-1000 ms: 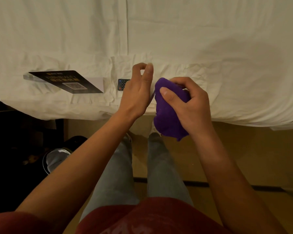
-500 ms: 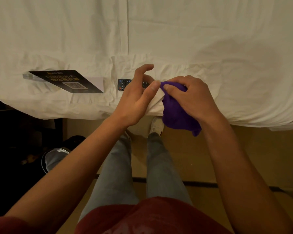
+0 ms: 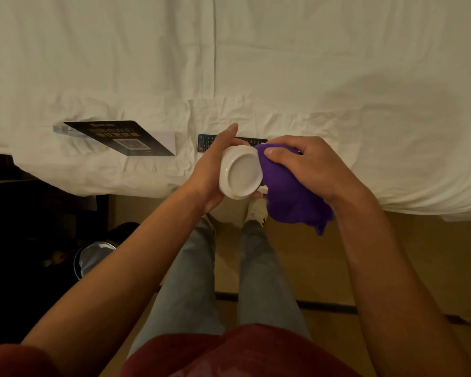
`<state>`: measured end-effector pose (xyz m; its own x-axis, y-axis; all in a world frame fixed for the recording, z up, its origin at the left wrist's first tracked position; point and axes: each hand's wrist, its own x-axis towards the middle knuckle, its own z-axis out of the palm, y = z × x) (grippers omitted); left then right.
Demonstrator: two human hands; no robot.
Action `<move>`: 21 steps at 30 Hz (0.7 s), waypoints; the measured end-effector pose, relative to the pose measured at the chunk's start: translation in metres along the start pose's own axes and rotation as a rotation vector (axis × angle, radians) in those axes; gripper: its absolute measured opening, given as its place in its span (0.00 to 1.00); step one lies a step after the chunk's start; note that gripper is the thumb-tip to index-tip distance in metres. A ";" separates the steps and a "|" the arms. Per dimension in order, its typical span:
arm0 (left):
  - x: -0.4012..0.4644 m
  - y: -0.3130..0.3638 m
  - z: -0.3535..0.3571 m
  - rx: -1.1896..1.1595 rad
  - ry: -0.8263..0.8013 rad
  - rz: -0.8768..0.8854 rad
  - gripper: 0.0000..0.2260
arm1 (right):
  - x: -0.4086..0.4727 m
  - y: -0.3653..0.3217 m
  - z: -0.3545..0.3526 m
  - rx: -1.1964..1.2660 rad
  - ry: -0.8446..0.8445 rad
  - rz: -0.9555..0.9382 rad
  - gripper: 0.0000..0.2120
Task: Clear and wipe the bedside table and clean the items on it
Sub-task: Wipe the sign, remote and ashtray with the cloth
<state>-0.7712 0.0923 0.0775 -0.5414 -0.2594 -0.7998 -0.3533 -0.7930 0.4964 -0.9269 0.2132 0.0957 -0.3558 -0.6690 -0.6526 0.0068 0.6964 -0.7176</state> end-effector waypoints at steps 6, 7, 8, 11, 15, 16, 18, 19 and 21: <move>0.008 -0.001 -0.008 -0.205 -0.065 -0.087 0.26 | 0.002 0.002 -0.002 0.010 -0.045 0.047 0.07; 0.010 -0.001 -0.009 -0.237 -0.058 -0.095 0.26 | 0.002 0.003 0.000 0.011 -0.037 0.049 0.06; 0.011 -0.001 -0.009 -0.266 -0.059 -0.110 0.27 | 0.002 0.003 0.002 0.021 -0.024 0.049 0.06; 0.014 -0.003 -0.008 -0.254 -0.047 -0.130 0.28 | 0.000 0.007 0.006 0.067 0.001 0.050 0.05; 0.014 -0.007 -0.005 -0.362 -0.044 -0.127 0.26 | -0.005 0.008 0.011 0.176 0.030 0.055 0.06; 0.014 -0.007 -0.004 -0.414 -0.051 -0.128 0.25 | -0.007 0.008 0.013 0.229 0.037 0.066 0.07; 0.014 -0.008 -0.001 -0.514 -0.050 -0.134 0.25 | -0.010 0.010 0.018 0.351 0.052 0.114 0.08; 0.014 -0.009 0.000 -0.560 -0.041 -0.126 0.24 | -0.011 0.011 0.022 0.395 0.060 0.144 0.09; 0.016 -0.010 0.004 -0.653 -0.019 -0.082 0.24 | -0.014 0.014 0.031 0.413 0.070 0.197 0.09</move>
<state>-0.7793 0.0980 0.0616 -0.5478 -0.1790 -0.8172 0.1383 -0.9828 0.1225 -0.8927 0.2240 0.0874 -0.3726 -0.5050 -0.7786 0.4471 0.6375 -0.6275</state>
